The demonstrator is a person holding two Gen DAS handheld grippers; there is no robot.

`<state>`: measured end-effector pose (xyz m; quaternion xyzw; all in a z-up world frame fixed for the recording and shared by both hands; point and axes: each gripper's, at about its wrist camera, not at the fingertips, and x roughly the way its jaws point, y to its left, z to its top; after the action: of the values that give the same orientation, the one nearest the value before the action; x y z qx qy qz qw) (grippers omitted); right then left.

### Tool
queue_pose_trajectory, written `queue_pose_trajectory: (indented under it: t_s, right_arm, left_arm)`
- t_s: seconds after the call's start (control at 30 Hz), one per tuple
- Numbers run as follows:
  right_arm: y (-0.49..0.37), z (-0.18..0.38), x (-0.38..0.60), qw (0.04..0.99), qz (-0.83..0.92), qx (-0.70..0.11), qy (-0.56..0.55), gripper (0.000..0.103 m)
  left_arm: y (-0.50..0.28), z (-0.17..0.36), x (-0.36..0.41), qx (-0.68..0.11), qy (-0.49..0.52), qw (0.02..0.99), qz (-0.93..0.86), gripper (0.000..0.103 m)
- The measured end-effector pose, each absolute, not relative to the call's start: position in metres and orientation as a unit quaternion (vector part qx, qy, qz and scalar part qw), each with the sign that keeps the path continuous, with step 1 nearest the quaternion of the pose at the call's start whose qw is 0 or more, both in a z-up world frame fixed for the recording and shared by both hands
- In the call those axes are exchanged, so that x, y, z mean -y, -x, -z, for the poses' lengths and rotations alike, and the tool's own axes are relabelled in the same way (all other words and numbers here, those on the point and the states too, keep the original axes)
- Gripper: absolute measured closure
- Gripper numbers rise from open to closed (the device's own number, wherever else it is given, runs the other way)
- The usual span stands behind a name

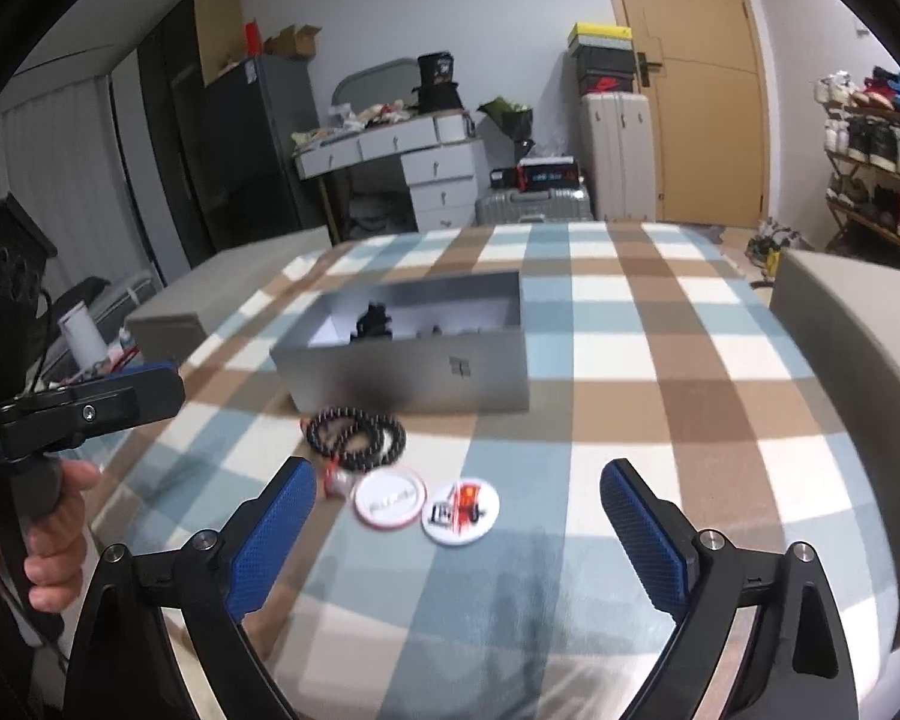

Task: Organize jewelry
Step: 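Withdraw the left tool and move the right tool toward the pin badges, then grasp the white pin badge with red print using the right tool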

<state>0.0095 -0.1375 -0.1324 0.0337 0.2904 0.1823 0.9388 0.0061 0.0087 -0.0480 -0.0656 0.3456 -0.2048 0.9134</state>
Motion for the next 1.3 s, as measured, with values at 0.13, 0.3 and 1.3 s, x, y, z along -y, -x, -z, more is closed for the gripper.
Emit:
queue_pose_trajectory:
  t_s: [0.13, 0.3, 1.3]
  right_arm:
    - [-0.018, 0.147, 0.136, 0.93, -0.178, -0.322, -0.022, 0.006]
    - [-0.023, 0.157, 0.136, 0.928, -0.177, -0.328, -0.026, 0.006]
    - [-0.05, 0.178, 0.103, 0.904, -0.192, -0.374, 0.081, 0.048]
  left_arm:
    - [0.001, 0.049, -0.012, -0.328, 0.083, 0.917, 0.212, 0.001]
    - [0.007, 0.045, 0.0, -0.318, 0.044, 0.918, 0.233, 0.001]
    - [-0.02, 0.081, -0.02, -0.376, 0.113, 0.898, 0.198, 0.002]
